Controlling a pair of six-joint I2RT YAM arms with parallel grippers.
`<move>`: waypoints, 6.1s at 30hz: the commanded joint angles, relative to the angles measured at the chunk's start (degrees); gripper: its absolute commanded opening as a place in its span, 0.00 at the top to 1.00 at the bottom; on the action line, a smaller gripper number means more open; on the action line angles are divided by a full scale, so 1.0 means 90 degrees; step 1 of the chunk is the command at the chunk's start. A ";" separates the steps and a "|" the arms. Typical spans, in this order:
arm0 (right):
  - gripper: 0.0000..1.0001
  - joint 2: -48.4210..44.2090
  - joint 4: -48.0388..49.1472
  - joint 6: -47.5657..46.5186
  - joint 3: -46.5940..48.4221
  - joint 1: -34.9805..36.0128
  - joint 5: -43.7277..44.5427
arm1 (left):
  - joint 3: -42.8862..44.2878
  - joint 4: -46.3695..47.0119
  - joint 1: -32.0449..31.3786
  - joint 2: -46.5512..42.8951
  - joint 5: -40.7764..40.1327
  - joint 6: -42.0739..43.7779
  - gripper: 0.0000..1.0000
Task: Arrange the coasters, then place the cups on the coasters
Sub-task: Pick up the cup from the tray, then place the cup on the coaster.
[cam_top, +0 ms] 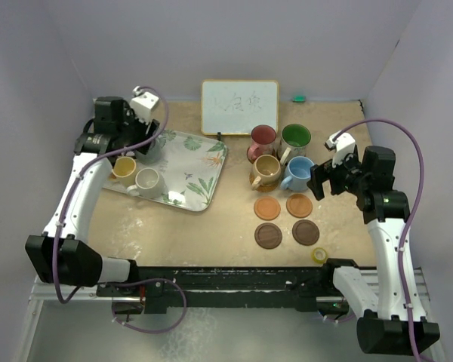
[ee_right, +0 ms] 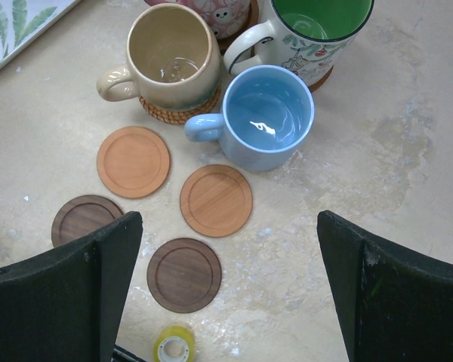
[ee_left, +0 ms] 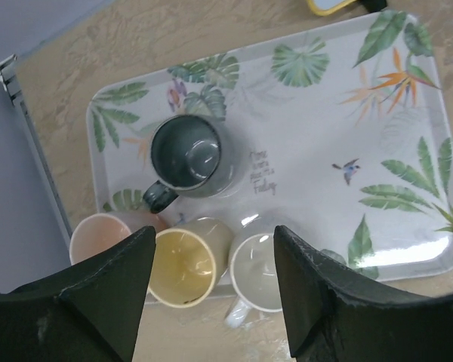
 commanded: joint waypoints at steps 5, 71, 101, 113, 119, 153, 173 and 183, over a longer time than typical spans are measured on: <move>0.00 -0.0152 0.0204 -0.0067 0.0101 -0.0018 -0.0191 | 0.0260 -0.0389 0.1428 0.0476 0.1437 0.0909 0.37; 0.00 0.0113 0.0144 -0.0124 0.0088 -0.0020 -0.0215 | 0.4159 -0.1875 0.0672 0.5578 0.1684 0.1912 0.81; 0.00 0.0117 0.0047 0.0010 0.0086 -0.0023 -0.0211 | 0.3486 -0.1413 -0.0065 0.3384 0.1588 0.1271 0.97; 0.00 0.0191 0.0355 0.0387 0.0033 -0.0026 0.0642 | 0.2487 -0.0863 -0.1874 0.1966 0.0825 0.0319 0.97; 0.00 0.0200 0.0657 0.0572 -0.0071 -0.0181 0.1470 | 0.2533 -0.0585 -0.2945 0.1941 0.0294 -0.0044 0.97; 0.00 0.0375 0.1051 0.1269 -0.0052 -0.1560 0.3895 | 0.5954 -0.0117 -0.5921 0.5982 -0.1085 -0.1752 0.97; 0.00 0.0147 0.0988 0.1253 -0.0043 -0.1579 0.3605 | 0.6796 0.0111 -0.6034 0.7026 -0.1275 -0.1501 0.97; 0.00 0.0123 0.0977 0.1258 -0.0043 -0.1578 0.3557 | 0.6889 0.0065 -0.6034 0.7153 -0.1294 -0.1507 0.97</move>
